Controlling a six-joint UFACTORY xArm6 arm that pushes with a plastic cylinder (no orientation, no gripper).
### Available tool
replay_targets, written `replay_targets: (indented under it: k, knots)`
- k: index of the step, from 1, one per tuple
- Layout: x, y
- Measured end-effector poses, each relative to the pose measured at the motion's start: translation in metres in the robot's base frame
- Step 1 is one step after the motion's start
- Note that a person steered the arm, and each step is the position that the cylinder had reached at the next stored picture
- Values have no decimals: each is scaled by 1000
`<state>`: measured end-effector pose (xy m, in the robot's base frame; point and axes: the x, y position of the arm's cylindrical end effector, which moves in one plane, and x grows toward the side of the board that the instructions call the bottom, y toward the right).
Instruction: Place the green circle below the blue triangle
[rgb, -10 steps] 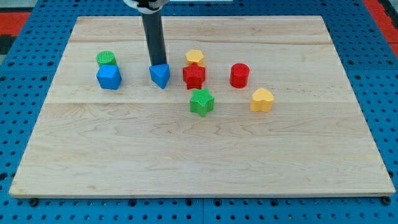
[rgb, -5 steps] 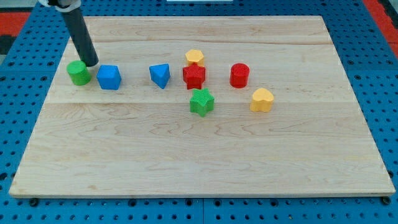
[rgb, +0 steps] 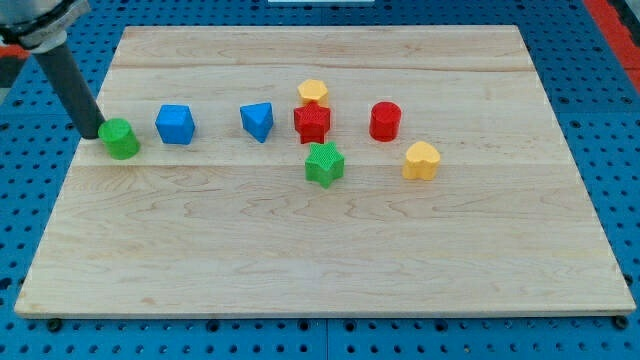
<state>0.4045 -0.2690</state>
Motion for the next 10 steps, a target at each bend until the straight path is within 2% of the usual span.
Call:
replay_targets:
  k: [1, 4, 7, 10]
  knots:
    - [20, 20]
    - [11, 49]
    - [42, 97]
    - [42, 140]
